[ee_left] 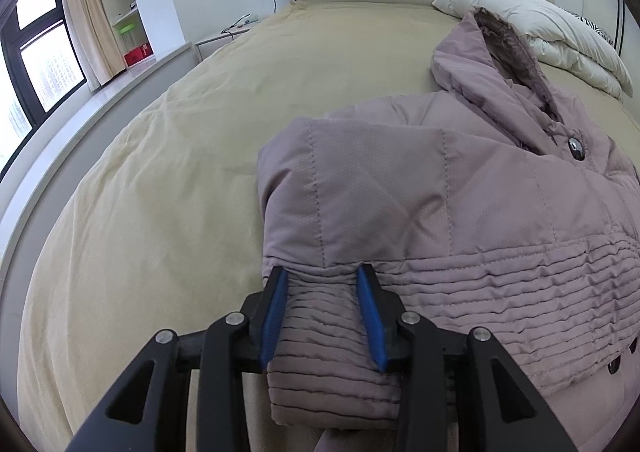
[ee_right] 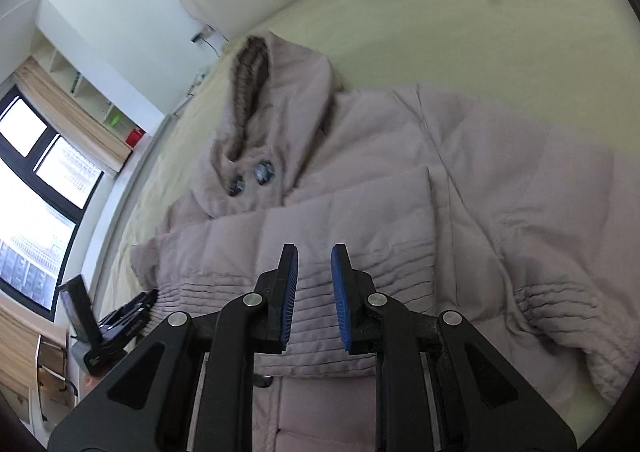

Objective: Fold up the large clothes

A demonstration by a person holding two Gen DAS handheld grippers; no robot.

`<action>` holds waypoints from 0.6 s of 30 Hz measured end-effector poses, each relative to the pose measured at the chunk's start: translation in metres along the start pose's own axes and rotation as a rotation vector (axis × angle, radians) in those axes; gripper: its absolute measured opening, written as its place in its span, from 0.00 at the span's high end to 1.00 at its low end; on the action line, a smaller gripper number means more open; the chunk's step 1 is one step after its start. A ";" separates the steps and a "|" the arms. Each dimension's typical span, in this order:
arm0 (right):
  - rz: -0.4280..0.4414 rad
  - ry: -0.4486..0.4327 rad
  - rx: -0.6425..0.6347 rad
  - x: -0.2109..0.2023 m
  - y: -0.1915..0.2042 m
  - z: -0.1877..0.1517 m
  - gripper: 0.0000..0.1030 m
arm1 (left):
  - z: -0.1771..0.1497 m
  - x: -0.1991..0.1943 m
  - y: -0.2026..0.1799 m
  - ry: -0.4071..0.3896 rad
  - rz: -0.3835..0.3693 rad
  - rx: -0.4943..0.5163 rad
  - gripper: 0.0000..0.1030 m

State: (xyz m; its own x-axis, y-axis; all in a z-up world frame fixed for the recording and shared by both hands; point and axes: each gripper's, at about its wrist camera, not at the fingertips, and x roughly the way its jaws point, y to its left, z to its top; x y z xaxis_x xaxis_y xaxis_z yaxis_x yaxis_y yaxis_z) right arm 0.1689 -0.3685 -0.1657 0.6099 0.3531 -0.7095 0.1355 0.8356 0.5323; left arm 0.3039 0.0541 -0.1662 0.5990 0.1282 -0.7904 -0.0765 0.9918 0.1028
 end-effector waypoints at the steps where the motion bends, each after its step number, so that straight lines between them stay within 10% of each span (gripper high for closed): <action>1: 0.023 0.024 0.040 0.014 -0.013 -0.004 0.83 | 0.000 0.001 0.000 0.003 -0.003 -0.002 0.61; 10: 0.168 -0.171 0.077 -0.076 -0.027 -0.024 0.79 | -0.016 -0.060 0.019 -0.072 -0.147 -0.121 0.54; 11: 0.189 -0.193 0.074 -0.093 -0.028 -0.033 0.73 | -0.022 -0.073 0.020 -0.088 -0.180 -0.129 0.51; 13: 0.245 -0.220 0.102 -0.121 -0.038 -0.050 0.14 | -0.039 -0.099 0.015 -0.114 -0.225 -0.131 0.47; 18: 0.316 -0.270 0.271 -0.174 -0.078 -0.104 0.04 | -0.082 -0.150 0.003 -0.125 -0.310 -0.115 0.45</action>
State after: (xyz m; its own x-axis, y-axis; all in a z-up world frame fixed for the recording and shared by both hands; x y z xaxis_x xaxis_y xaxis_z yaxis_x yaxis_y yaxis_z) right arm -0.0290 -0.4514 -0.1320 0.8297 0.4196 -0.3683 0.0879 0.5533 0.8283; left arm 0.1490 0.0380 -0.0968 0.7005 -0.1733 -0.6923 0.0394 0.9780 -0.2049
